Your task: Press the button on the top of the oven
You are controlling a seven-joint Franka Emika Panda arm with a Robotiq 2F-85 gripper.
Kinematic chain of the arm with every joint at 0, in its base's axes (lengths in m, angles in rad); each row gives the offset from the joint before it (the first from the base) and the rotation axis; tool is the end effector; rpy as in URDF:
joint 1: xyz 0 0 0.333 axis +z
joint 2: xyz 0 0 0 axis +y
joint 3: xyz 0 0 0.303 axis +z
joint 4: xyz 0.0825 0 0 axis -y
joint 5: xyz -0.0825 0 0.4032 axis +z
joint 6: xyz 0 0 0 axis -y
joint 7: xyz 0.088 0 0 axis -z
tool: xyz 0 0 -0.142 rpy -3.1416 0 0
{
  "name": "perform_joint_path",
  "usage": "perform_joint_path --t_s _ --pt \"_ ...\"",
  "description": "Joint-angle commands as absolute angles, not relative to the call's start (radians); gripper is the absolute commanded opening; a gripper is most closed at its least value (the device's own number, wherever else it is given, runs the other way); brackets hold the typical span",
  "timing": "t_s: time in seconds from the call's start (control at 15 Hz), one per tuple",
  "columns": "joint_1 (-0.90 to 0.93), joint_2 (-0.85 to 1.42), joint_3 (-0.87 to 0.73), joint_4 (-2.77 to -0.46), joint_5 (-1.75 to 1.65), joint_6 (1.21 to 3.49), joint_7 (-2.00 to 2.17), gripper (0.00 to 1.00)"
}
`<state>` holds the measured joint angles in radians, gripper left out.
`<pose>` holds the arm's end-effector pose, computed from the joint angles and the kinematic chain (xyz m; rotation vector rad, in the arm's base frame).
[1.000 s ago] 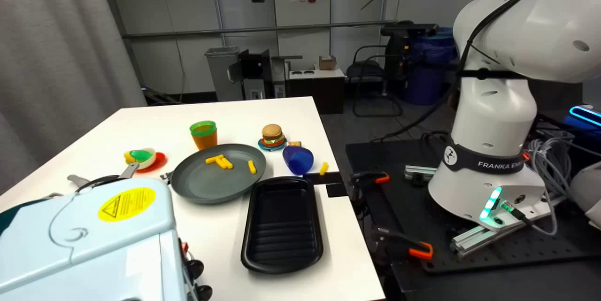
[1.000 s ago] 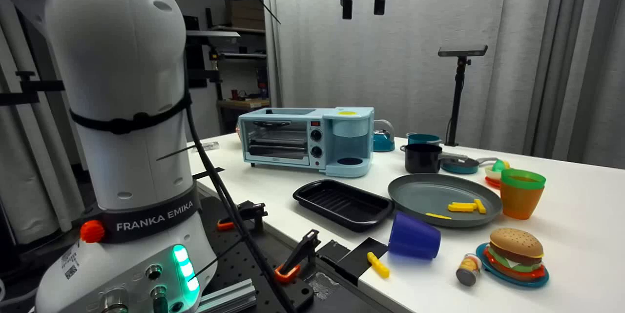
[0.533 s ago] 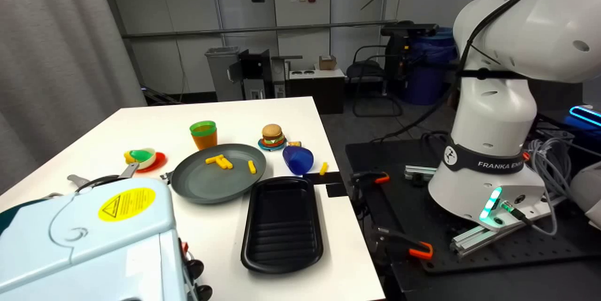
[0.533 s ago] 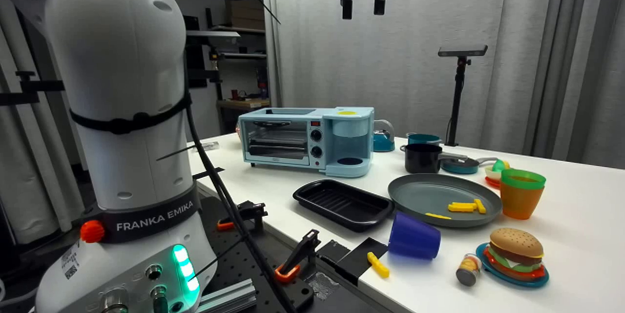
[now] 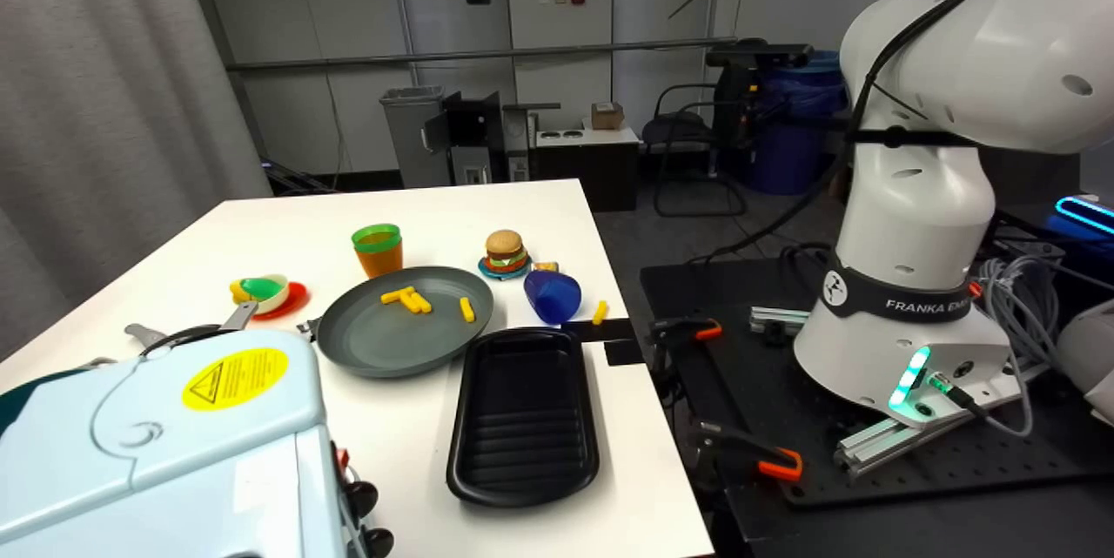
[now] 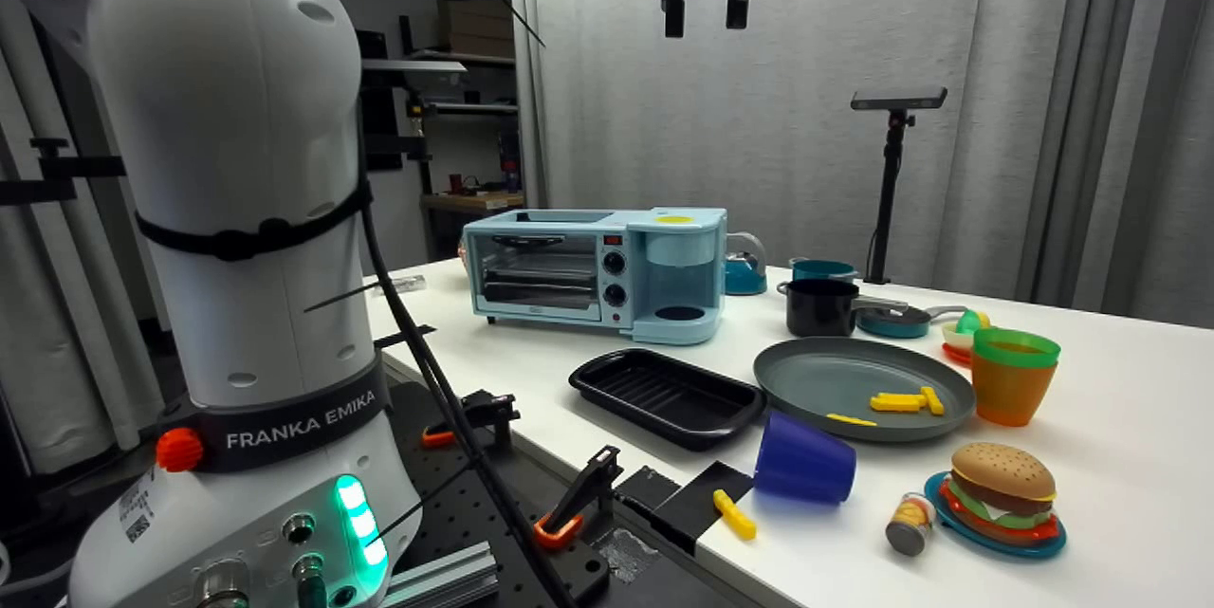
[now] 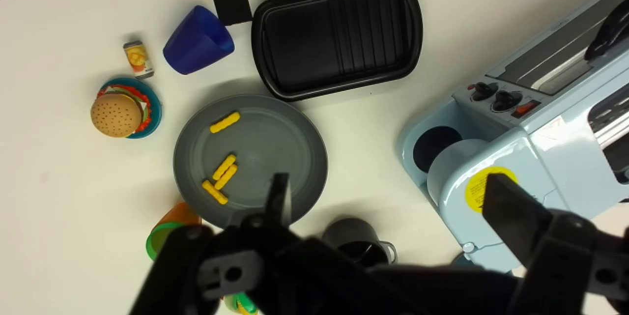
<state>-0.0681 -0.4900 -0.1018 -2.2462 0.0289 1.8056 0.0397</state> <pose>0.4308 -0.0736 0.5075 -3.0513 0.3137 -0.0791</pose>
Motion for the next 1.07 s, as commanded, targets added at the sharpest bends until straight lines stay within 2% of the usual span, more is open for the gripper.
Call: perform_joint_path --t_s 0.0,0.13,0.2,0.27,0.73,0.8,0.87,1.0 --pt "-0.077 -0.489 -0.094 -2.244 0.033 1.804 0.036 1.0" --pt "-0.077 -0.488 -0.094 -2.247 0.031 1.811 0.032 1.0" --pt "-0.08 -0.488 -0.09 -2.249 0.02 1.819 0.035 0.75" --pt "-0.079 -0.487 -0.091 -2.249 0.019 1.822 0.031 0.74" --pt "-0.077 -0.477 -0.089 -2.233 -0.046 1.784 -0.02 0.2" --pt "-0.059 -0.364 -0.069 -2.207 -0.047 1.878 -0.005 0.11" --pt "-0.053 -0.345 -0.06 -2.201 -0.051 1.888 -0.005 0.05" --pt "-0.039 -0.283 -0.038 -2.187 -0.058 1.922 -0.006 0.0"
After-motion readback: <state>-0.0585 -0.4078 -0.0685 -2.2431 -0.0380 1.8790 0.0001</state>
